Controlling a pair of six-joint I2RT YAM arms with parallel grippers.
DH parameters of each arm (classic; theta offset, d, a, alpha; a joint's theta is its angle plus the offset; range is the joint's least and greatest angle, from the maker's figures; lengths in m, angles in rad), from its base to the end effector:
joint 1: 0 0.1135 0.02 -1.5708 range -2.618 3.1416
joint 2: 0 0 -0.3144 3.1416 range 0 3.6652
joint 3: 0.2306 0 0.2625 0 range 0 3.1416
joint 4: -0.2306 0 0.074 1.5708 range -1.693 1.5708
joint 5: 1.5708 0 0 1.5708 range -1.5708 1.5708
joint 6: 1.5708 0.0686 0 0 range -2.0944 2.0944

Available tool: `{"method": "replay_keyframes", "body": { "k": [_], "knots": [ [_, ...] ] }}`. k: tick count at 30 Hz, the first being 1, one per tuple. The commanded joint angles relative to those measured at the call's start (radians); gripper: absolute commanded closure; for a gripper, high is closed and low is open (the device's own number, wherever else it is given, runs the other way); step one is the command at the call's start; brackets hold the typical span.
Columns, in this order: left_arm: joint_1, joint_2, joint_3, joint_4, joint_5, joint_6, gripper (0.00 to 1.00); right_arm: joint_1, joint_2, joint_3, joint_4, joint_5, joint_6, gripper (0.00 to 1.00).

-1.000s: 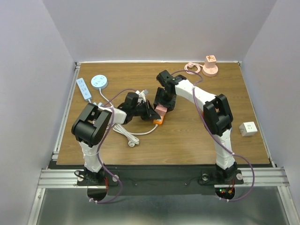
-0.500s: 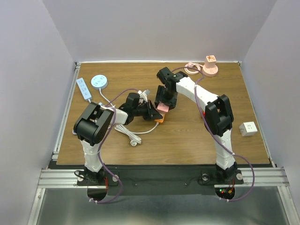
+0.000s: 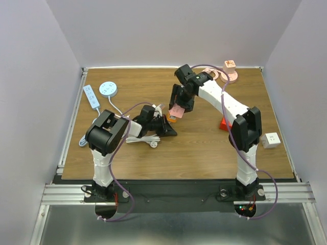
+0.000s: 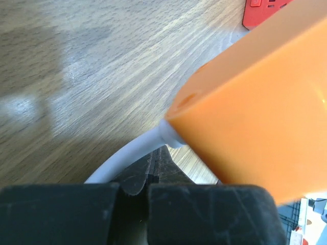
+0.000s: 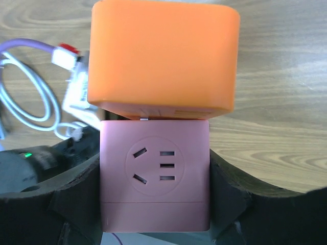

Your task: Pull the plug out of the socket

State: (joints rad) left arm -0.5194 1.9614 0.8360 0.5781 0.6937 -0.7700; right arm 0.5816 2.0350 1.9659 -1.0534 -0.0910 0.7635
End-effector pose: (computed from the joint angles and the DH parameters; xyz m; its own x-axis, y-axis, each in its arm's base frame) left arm 0.3360 -0.2427 0.1335 -0.9200 -0.0906 -0.3814 0.2998 0.4644 -0.8333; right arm 0.3989 0.2697 0.3086 -0.9450 0.2028 -0.2565 0.1017 0.9278 0.3589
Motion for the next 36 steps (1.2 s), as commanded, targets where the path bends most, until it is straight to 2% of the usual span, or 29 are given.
{"method": "replay_keyframes", "body": {
  "k": [1,4,9,13,17,20,22,25,27,30,31,32,36],
  "knots": [
    [0.005,-0.016,-0.046,-0.201,-0.157,0.060,1.00,-0.018,-0.035,-0.031,0.001,-0.049,-0.019,1.00],
    [0.005,-0.146,-0.043,-0.211,-0.126,0.035,1.00,-0.060,-0.007,-0.084,0.009,-0.122,-0.035,1.00],
    [0.001,-0.329,0.052,-0.331,-0.149,0.070,1.00,-0.106,0.072,-0.076,0.012,-0.242,-0.093,1.00],
    [0.001,-0.294,0.124,-0.396,-0.152,0.110,1.00,-0.120,0.164,-0.041,0.010,-0.349,-0.150,1.00],
    [-0.002,-0.242,0.138,-0.391,-0.140,0.112,1.00,-0.121,0.229,-0.022,0.009,-0.374,-0.181,0.97],
    [-0.002,-0.191,0.153,-0.389,-0.143,0.126,1.00,-0.120,0.252,-0.012,0.009,-0.346,-0.181,0.78],
    [-0.002,-0.158,0.158,-0.385,-0.140,0.130,1.00,-0.120,0.255,-0.001,0.009,-0.342,-0.179,0.58],
    [-0.002,-0.113,0.167,-0.382,-0.145,0.143,1.00,-0.120,0.263,0.025,0.007,-0.328,-0.181,0.41],
    [-0.002,-0.082,0.175,-0.380,-0.148,0.149,1.00,-0.121,0.268,0.039,0.006,-0.328,-0.184,0.36],
    [-0.001,-0.052,0.179,-0.377,-0.160,0.161,1.00,-0.120,0.271,0.047,0.003,-0.334,-0.190,0.22],
    [-0.001,-0.029,0.179,-0.377,-0.160,0.164,1.00,-0.120,0.274,0.053,0.001,-0.334,-0.193,0.07],
    [0.001,-0.016,0.181,-0.377,-0.160,0.167,1.00,-0.121,0.274,0.057,-0.003,-0.335,-0.199,0.00],
    [0.002,0.034,0.163,-0.366,-0.168,0.175,1.00,-0.120,0.269,0.076,-0.013,-0.320,-0.207,0.00]
  ]
}}
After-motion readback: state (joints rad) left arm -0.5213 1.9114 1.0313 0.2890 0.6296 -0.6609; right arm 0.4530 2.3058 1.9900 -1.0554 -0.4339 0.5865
